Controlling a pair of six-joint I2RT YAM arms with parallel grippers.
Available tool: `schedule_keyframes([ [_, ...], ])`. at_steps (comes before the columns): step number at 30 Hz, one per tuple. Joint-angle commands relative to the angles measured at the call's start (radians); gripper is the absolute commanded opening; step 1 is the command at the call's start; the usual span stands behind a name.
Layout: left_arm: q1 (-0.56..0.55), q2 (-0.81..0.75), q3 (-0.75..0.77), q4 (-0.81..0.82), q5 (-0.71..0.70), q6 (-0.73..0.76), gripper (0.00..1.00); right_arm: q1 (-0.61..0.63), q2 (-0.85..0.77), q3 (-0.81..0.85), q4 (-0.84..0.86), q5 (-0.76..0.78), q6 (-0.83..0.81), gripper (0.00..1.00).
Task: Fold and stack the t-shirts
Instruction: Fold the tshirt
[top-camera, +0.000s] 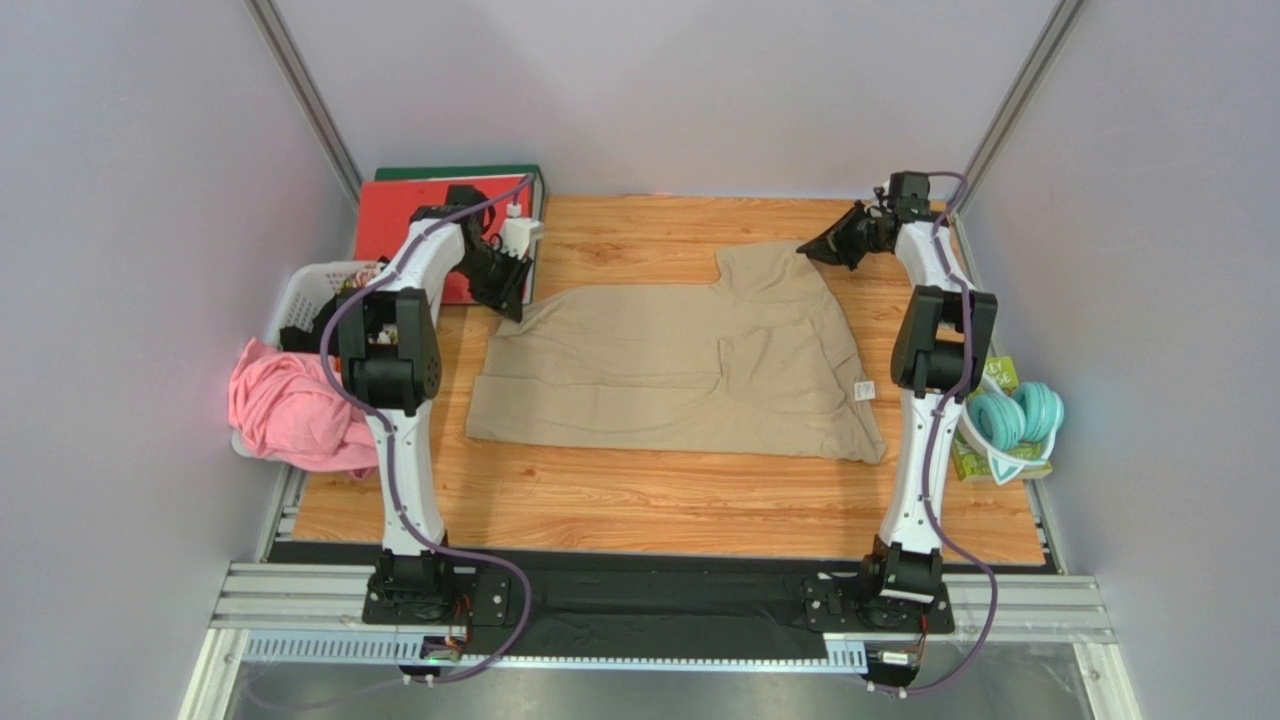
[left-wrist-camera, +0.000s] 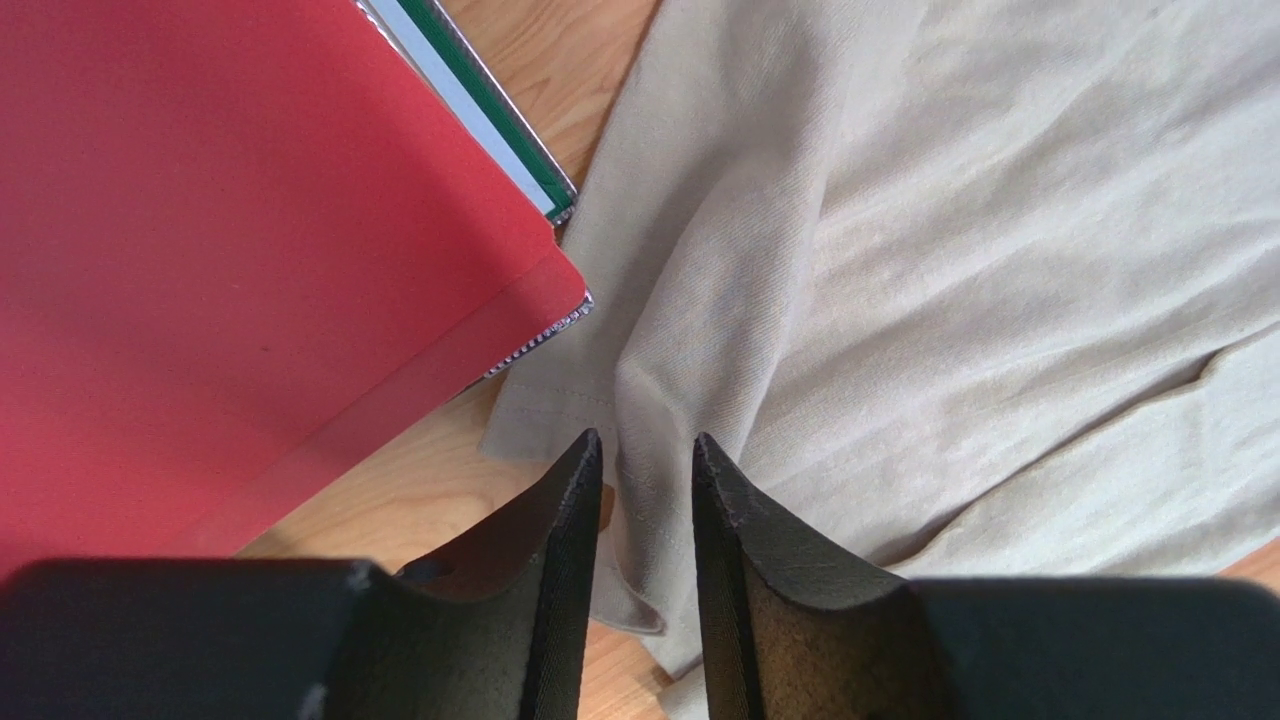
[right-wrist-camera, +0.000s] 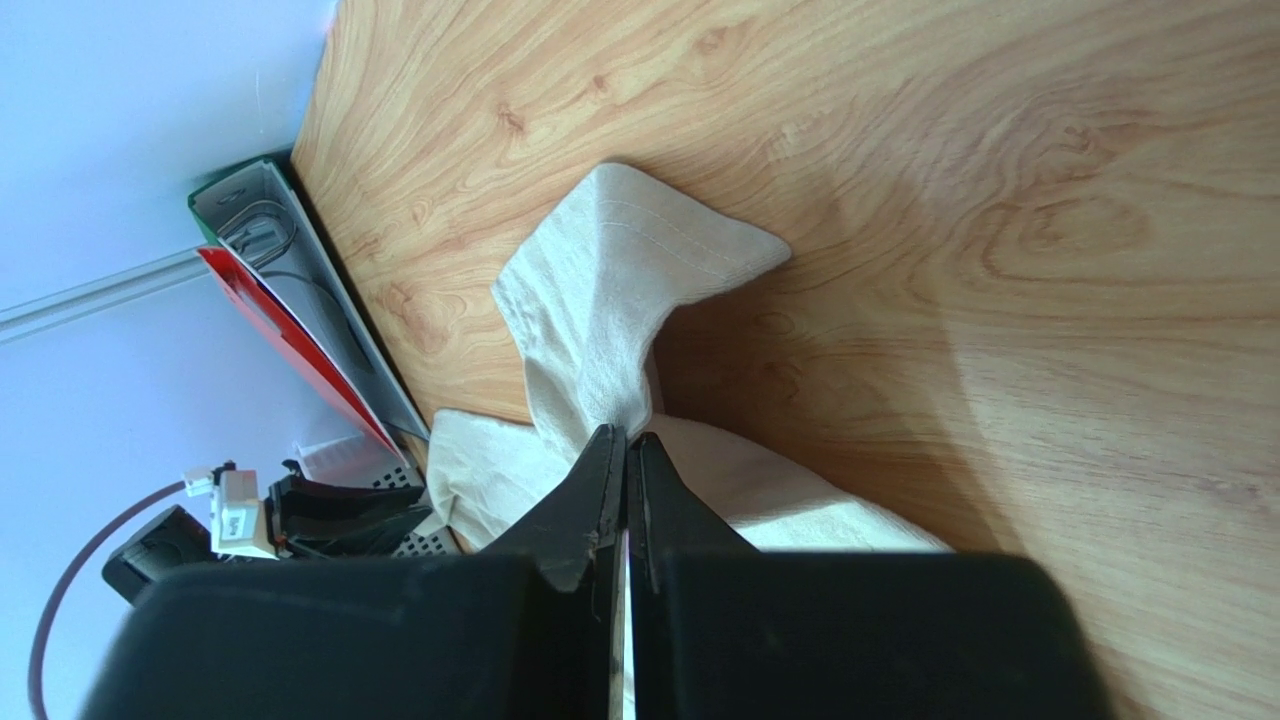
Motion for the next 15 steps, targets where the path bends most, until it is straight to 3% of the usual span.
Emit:
schedule_keyframes([
  [1,0.008,-0.003,0.052,0.003,0.036,-0.020,0.34,-0.004,-0.012,-0.010,0.025,-0.011,-0.021,0.00],
  [8,0.008,0.001,0.051,-0.005,0.045,-0.024,0.23,-0.004,-0.010,-0.010,0.025,-0.011,-0.021,0.00],
  [15,0.010,-0.018,0.014,-0.006,0.008,-0.002,0.24,-0.004,-0.012,-0.010,0.025,-0.011,-0.023,0.00],
])
